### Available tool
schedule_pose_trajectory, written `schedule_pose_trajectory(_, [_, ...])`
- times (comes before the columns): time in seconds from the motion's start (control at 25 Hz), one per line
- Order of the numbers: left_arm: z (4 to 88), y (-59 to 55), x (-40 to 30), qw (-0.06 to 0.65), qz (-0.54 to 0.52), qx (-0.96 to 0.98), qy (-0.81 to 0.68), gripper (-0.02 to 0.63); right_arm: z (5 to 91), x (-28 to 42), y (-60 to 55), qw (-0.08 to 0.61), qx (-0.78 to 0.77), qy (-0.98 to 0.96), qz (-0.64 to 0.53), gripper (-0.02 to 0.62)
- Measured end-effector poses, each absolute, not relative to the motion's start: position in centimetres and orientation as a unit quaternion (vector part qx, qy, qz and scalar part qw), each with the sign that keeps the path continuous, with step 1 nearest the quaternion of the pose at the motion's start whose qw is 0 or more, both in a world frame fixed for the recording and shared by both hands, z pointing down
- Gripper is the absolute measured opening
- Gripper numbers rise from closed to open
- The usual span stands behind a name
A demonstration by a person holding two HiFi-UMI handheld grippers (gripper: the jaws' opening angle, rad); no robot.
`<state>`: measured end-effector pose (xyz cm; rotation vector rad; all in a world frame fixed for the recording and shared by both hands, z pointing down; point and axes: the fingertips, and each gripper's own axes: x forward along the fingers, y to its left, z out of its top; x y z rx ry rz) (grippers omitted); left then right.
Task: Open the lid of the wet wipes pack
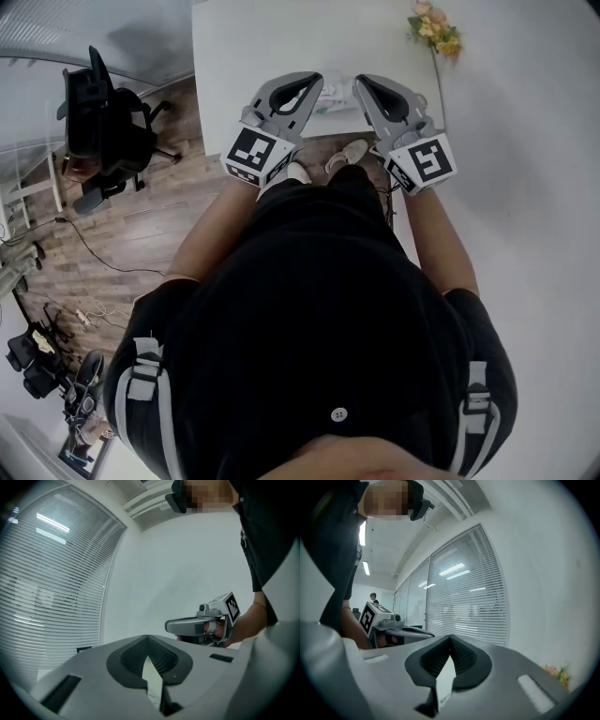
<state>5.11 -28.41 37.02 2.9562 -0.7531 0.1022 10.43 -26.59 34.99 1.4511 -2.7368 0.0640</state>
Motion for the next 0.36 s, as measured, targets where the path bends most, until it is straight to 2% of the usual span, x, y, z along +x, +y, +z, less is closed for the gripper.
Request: schedule_pose_trajectory(0.36, [37.42,-28.6,5.1,0.052,0.035,0.967,-0.248,0.008,35.14,10.36,-26.59,0.033,0.468,-0.883,0.013,0.011])
